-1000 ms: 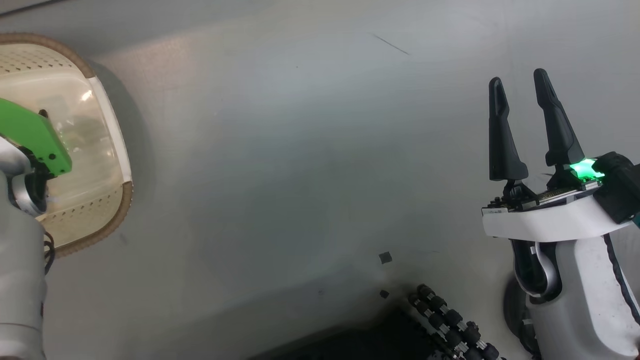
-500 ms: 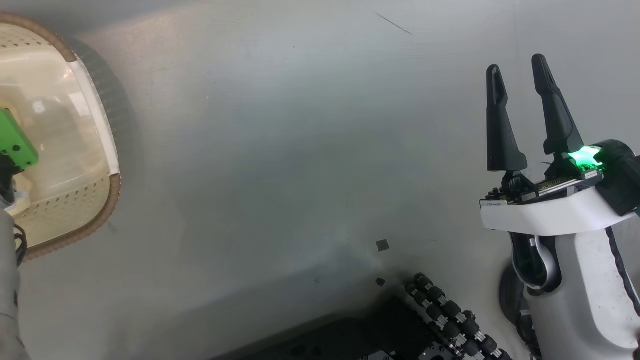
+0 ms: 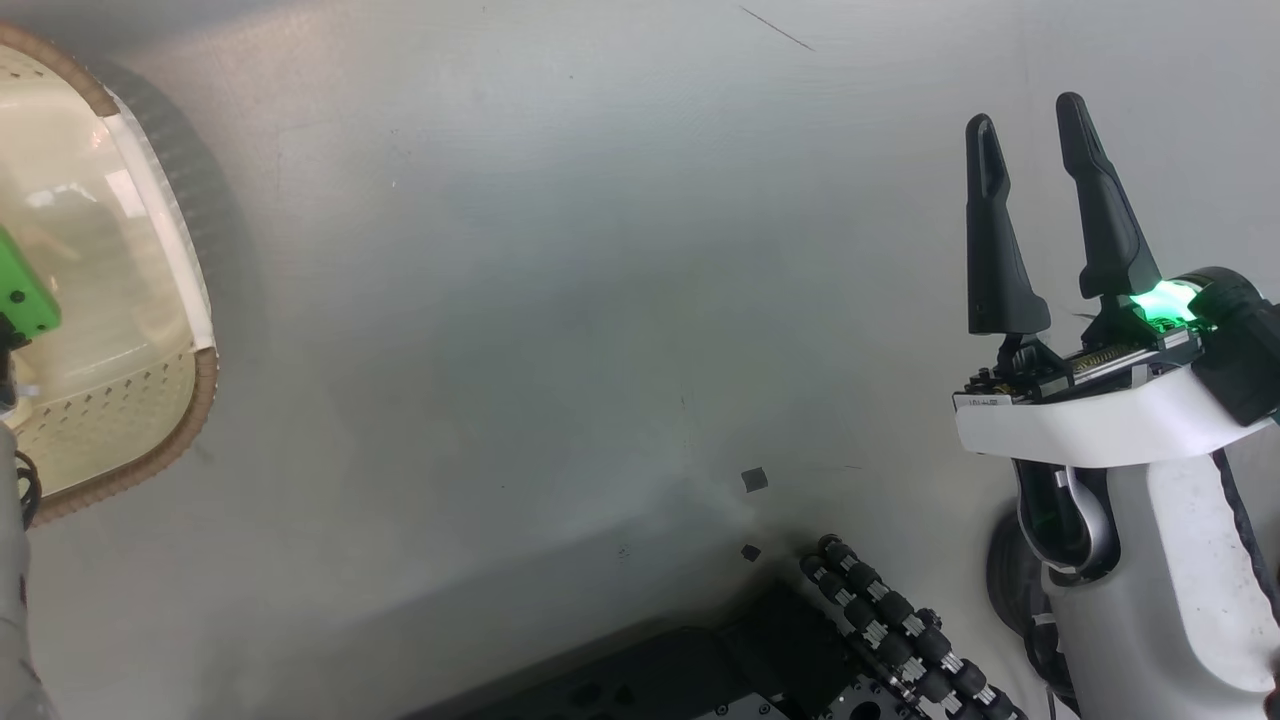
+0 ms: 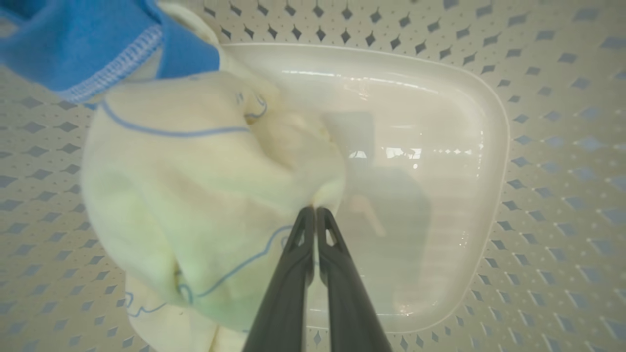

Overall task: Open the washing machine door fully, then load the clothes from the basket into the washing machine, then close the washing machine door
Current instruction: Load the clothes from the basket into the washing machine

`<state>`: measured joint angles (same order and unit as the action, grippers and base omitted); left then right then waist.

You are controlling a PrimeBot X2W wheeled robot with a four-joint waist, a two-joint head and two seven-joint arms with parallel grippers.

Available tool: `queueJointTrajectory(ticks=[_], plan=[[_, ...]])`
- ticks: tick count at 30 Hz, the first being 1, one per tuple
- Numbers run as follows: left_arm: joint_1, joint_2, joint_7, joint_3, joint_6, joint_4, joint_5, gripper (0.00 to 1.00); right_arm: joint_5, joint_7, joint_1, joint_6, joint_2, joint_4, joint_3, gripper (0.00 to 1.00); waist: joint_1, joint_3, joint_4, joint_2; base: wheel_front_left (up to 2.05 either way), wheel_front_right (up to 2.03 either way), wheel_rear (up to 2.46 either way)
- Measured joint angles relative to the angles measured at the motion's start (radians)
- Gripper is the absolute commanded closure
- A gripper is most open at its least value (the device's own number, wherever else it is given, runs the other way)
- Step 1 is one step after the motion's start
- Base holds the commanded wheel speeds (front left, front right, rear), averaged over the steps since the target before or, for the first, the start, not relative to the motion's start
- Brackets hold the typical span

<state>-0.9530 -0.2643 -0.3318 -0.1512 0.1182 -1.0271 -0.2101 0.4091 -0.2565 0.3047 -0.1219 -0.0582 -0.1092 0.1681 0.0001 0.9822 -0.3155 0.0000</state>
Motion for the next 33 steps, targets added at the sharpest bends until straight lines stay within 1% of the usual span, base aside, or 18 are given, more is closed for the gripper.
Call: queueJointTrajectory(ticks=[3,8,13,15,17,21,25,33], plan=[[-0.002,0.007,0.029,-0.001,0.0,-0.004,0.012,1.0,0.002,0.0,0.004,0.0,0.0,0.0,0.001,0.0,0.0,-0.002,0.002,0.0,0.0,0.0,0.0],[-0.002,0.054,0.099,-0.016,0.0,-0.003,0.003,1.0,0.002,0.0,0.017,0.0,0.001,0.003,0.001,0.0,0.0,-0.018,0.009,0.0,0.0,0.0,0.0],[0.002,0.064,0.177,-0.017,0.0,-0.002,0.002,1.0,0.002,0.0,0.018,0.0,0.001,0.009,-0.003,0.0,0.0,-0.044,0.018,0.0,0.0,0.0,0.0],[0.008,0.076,0.207,-0.019,0.0,-0.003,-0.002,1.0,0.002,0.0,0.018,0.0,0.001,0.013,-0.004,0.0,-0.0001,-0.057,0.023,0.0,0.0,0.0,0.0],[0.022,0.091,0.238,-0.019,0.0,-0.003,-0.003,1.0,0.002,0.0,0.018,0.0,0.001,0.02,-0.003,0.0,0.0,-0.071,0.028,0.0,0.0,0.0,0.0],[0.066,0.104,0.32,-0.016,0.0,-0.001,-0.003,1.0,-0.003,0.0,0.016,0.0,-0.002,0.032,-0.01,0.0,-0.0001,-0.105,0.038,0.0,0.0,0.0,0.0],[0.106,0.142,0.397,-0.007,-0.002,-0.001,-0.003,1.0,-0.007,0.0,0.013,0.0,-0.012,0.048,-0.021,0.0,-0.0001,-0.144,0.051,0.0,0.0,0.0,0.0],[0.188,0.184,0.539,0.008,-0.029,-0.001,-0.002,1.0,-0.026,0.0,-0.012,0.0,-0.037,0.068,-0.023,0.0,-0.0001,-0.232,0.089,0.0,0.0,0.0,0.0]])
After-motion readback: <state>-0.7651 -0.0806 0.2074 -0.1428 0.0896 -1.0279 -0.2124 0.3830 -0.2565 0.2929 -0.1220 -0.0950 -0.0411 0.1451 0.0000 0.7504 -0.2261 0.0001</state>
